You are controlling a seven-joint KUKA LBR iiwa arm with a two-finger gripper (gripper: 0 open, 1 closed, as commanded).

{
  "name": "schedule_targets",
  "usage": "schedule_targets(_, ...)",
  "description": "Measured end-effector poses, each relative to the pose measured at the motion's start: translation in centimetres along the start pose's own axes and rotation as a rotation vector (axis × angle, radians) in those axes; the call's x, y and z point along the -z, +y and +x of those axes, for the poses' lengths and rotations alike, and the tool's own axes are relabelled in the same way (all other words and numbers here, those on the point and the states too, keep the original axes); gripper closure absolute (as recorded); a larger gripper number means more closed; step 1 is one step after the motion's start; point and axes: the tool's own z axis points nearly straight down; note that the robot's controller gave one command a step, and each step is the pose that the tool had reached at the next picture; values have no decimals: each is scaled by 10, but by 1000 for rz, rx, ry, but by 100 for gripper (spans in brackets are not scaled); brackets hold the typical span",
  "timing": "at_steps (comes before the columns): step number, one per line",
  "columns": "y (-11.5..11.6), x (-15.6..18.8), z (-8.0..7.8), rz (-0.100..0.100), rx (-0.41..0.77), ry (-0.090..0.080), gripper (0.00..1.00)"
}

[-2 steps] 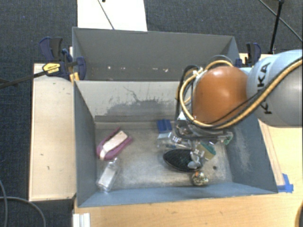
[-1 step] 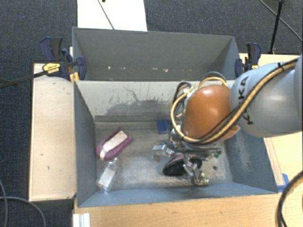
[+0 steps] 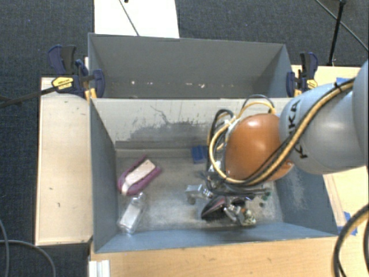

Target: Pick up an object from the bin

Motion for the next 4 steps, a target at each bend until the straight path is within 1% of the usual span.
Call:
schedule_targets(1,0,0,0,0,-1,-1,100)
schedule_targets(2,8,51,-3,5,-51,-6,100)
schedule_targets(3,-17,116,-41,5,-503,-10,100)
schedule_targets(4,-6,71,-17,0,-729,1,100)
